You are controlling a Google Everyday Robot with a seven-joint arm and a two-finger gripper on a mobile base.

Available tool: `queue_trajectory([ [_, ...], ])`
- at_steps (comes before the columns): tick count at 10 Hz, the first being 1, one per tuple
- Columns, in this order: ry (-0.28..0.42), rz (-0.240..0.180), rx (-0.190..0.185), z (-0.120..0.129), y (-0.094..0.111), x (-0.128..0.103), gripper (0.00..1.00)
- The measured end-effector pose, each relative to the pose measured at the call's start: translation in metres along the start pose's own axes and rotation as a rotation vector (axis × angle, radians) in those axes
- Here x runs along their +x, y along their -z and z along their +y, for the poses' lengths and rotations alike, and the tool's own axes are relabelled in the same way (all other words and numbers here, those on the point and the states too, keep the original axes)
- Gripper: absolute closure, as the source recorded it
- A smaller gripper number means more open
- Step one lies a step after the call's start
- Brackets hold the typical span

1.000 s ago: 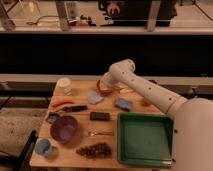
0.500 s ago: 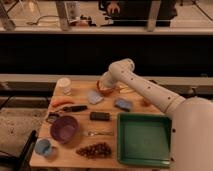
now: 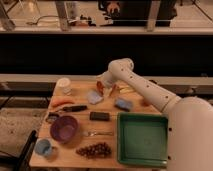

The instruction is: Place towel in purple bowl

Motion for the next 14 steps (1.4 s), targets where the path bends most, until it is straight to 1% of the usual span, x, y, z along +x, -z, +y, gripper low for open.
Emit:
queue_trajectory([
  [3,0.021,-0.082,-0.002,-0.001,-0.009,-0.014,0.2],
  [4,0.027,-0.138,-0.003,-0.003,-0.01,-0.015,0.2],
  [5,0.024,-0.162,-0.007,-0.003,-0.008,-0.014,0.2],
  [7,0.041,-0.196,-0.032,-0.003,-0.011,-0.019,0.2],
  [10,0.055,-0.217,-0.061,0.002,-0.022,-0.019,0.2],
  [11,0.061,-0.216,-0.062,0.003,-0.026,-0.023,0.2],
  [12,0.059,-0.209,-0.059,0.006,-0.03,-0.026,0.2],
  [14,0.045,-0.172,-0.043,0.012,-0.032,-0.025,0.2],
])
